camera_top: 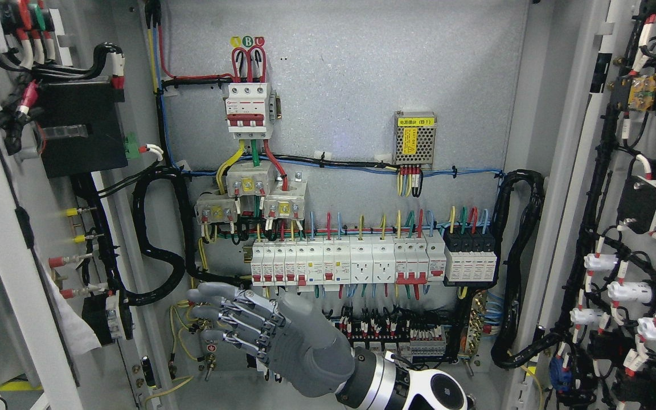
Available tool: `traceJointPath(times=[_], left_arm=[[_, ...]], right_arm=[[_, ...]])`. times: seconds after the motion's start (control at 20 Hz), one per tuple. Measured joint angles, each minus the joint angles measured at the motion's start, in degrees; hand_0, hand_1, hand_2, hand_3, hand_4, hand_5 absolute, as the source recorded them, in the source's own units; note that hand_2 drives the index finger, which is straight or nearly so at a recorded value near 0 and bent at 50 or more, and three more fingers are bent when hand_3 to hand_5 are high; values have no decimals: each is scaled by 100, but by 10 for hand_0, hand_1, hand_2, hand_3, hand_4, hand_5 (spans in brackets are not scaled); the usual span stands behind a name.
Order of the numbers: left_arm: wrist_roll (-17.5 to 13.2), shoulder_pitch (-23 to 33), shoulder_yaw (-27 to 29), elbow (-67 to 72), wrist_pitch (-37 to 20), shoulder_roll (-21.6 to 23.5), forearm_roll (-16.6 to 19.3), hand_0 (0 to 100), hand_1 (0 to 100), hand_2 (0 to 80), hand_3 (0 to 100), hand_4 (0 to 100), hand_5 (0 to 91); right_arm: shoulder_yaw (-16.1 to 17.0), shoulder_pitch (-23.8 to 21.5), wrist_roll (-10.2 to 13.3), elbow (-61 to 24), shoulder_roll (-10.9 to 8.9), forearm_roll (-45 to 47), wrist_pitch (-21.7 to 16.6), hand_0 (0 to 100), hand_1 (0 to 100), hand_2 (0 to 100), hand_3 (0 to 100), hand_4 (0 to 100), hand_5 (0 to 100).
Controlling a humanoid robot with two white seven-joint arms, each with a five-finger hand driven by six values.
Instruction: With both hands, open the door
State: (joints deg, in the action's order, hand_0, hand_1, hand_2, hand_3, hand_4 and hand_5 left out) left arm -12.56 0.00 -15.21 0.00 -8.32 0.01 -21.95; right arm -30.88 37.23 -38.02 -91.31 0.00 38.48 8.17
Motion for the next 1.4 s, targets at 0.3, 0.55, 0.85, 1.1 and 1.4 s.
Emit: traceJointPath(times=[0.3, 0.55, 0.85, 1.1, 1.4], left_arm=[[-12, 0, 0, 0, -18, 0, -1, 291, 0, 28, 28, 33, 0], [-5, -294, 0, 0, -24, -1, -2, 291, 0, 28, 28, 33, 0], [12, -108, 0, 0, -16, -2, -2, 291, 0, 28, 28, 32, 0], [16, -38, 0, 2, -9, -2, -2, 291, 0, 28, 28, 33, 0], [8, -13, 0, 0, -5, -2, -2, 291, 0, 28, 28, 33, 0]], right_arm=[[-463, -4, -10, -40, 0, 7, -58, 219, 0, 0, 0, 0, 0], [-796, 4, 48, -51, 1, 9, -180, 219, 0, 0, 0, 0, 0], [-1086, 187, 214, 8, 0, 13, -264, 219, 0, 0, 0, 0, 0], [-1297, 338, 300, 72, 1, 23, -279, 219, 0, 0, 0, 0, 0], [-1528, 414, 313, 110, 1, 114, -386, 219, 0, 0, 0, 0, 0]])
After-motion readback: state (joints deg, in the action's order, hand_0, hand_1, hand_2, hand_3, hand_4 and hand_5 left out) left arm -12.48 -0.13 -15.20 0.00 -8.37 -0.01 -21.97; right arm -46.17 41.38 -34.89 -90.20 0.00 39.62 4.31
